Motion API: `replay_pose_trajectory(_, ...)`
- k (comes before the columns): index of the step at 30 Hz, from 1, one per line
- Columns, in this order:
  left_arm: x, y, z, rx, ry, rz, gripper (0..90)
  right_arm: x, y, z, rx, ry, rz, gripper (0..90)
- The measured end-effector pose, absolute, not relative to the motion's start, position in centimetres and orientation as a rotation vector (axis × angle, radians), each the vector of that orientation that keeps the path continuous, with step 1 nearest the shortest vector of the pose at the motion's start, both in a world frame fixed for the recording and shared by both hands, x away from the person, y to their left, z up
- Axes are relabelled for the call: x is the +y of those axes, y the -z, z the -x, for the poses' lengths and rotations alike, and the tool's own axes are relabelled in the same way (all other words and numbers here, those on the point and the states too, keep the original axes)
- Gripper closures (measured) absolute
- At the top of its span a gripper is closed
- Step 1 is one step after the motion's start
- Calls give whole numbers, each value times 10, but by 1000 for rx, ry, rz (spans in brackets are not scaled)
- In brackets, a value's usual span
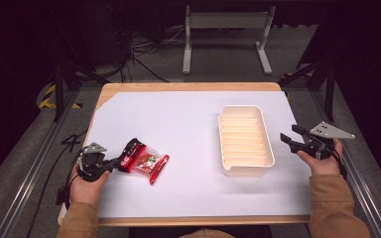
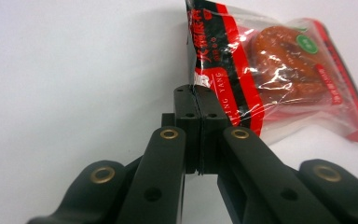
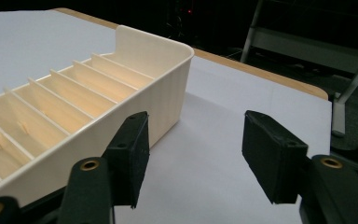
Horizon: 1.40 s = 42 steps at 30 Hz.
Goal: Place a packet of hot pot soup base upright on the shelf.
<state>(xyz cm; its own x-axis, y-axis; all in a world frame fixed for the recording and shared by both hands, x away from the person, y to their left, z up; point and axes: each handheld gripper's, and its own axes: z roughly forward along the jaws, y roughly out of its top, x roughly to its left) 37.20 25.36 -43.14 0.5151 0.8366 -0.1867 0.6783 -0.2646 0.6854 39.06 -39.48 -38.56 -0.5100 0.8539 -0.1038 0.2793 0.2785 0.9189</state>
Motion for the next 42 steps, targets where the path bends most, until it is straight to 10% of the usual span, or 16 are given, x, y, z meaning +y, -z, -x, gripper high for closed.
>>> replay_pose_trajectory(7, 253, 410, -364, 1172, -295, -1970, 899, -393, 377, -385, 1922, -1277, -966, 554)
replay_pose_trajectory(42, 230, 343, -326, 906, -416, -1939, 900, -364, 356, -375, 2029, -1368, -890, 566)
